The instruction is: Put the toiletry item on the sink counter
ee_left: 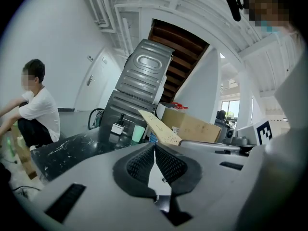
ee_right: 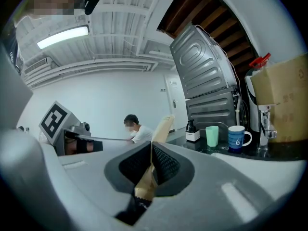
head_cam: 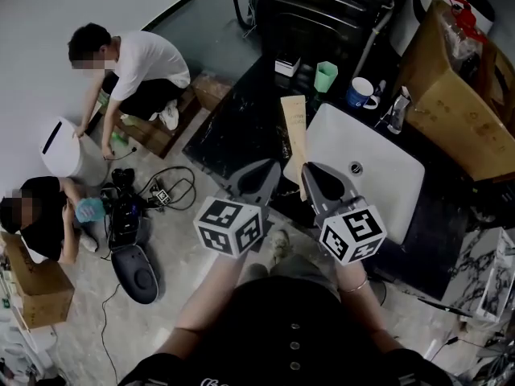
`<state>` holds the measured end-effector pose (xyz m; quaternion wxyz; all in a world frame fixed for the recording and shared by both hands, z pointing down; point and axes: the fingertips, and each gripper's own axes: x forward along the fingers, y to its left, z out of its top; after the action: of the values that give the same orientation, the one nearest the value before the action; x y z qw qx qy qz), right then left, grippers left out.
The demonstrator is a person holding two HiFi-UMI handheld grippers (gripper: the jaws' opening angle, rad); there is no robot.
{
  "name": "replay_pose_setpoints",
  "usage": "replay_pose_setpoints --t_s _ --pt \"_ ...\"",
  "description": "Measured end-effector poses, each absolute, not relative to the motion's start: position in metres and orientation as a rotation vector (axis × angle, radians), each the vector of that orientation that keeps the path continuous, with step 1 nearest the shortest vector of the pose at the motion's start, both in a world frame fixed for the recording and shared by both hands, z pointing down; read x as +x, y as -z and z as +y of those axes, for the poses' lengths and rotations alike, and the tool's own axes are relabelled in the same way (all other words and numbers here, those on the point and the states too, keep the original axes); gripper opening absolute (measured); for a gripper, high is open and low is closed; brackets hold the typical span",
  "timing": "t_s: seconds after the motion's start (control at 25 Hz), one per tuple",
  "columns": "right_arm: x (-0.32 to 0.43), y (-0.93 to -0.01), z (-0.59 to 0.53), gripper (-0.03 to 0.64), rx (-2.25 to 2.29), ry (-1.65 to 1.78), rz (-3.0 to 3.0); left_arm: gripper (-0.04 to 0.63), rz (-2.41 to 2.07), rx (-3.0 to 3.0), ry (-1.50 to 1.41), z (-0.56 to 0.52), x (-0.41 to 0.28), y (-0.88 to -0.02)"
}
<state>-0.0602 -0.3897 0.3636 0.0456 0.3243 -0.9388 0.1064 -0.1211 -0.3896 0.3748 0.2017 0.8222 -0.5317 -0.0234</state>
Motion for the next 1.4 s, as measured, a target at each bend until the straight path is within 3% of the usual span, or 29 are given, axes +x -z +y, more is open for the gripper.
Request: replay_pose_setpoints --t_s 1.4 --pt "-0.091 -0.426 -0.505 0.014 0.859 -0.475 -2.757 0.014 -1.485 2.125 -0.016 -0.492 -0.143 -0.440"
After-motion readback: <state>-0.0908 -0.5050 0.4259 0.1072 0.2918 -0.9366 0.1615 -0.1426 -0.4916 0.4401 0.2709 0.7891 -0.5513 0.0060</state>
